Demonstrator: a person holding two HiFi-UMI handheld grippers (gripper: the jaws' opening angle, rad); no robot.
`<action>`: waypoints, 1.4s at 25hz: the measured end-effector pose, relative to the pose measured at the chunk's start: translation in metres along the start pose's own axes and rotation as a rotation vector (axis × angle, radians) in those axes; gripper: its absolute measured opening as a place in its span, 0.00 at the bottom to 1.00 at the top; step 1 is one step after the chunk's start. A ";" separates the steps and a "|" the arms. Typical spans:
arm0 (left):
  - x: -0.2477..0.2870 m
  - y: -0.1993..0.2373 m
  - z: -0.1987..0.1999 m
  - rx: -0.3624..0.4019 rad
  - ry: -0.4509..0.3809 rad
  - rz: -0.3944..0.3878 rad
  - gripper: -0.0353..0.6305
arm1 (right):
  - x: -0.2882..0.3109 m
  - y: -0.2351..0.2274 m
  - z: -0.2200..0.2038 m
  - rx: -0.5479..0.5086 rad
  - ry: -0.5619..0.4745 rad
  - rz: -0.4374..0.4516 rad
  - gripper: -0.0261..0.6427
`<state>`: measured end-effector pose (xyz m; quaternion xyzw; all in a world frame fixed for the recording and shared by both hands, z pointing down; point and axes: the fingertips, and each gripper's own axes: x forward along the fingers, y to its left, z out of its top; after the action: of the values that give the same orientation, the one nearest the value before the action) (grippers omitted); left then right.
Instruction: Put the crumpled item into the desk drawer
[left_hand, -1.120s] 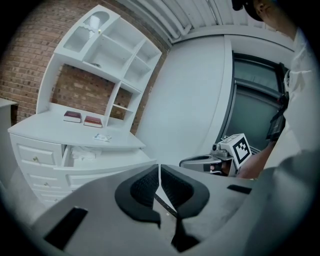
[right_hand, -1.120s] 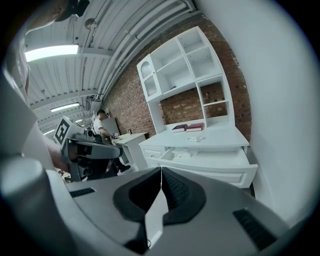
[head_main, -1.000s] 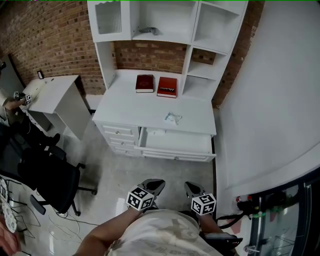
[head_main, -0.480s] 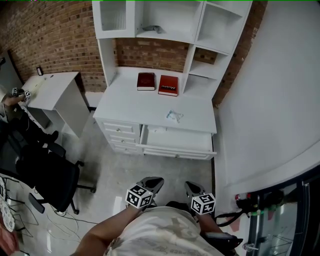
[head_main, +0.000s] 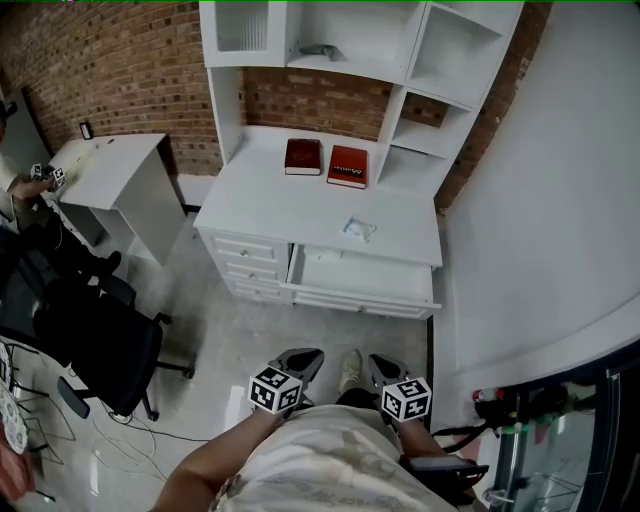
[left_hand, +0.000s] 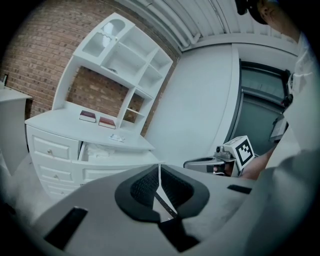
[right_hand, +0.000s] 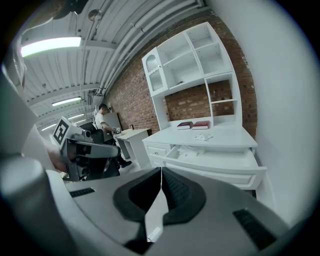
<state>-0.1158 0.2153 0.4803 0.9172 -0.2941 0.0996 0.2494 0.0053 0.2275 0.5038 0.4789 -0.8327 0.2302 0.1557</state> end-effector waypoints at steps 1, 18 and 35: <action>0.001 0.001 0.001 0.001 -0.002 -0.001 0.10 | 0.002 0.000 0.000 -0.002 0.003 0.002 0.07; 0.048 0.045 0.028 0.013 0.014 0.027 0.10 | 0.051 -0.057 0.023 0.031 0.008 0.010 0.07; 0.141 0.072 0.058 -0.017 0.061 0.017 0.10 | 0.101 -0.143 0.055 0.049 0.056 0.033 0.07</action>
<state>-0.0421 0.0659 0.5063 0.9091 -0.2952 0.1273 0.2651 0.0775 0.0629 0.5387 0.4623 -0.8298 0.2665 0.1633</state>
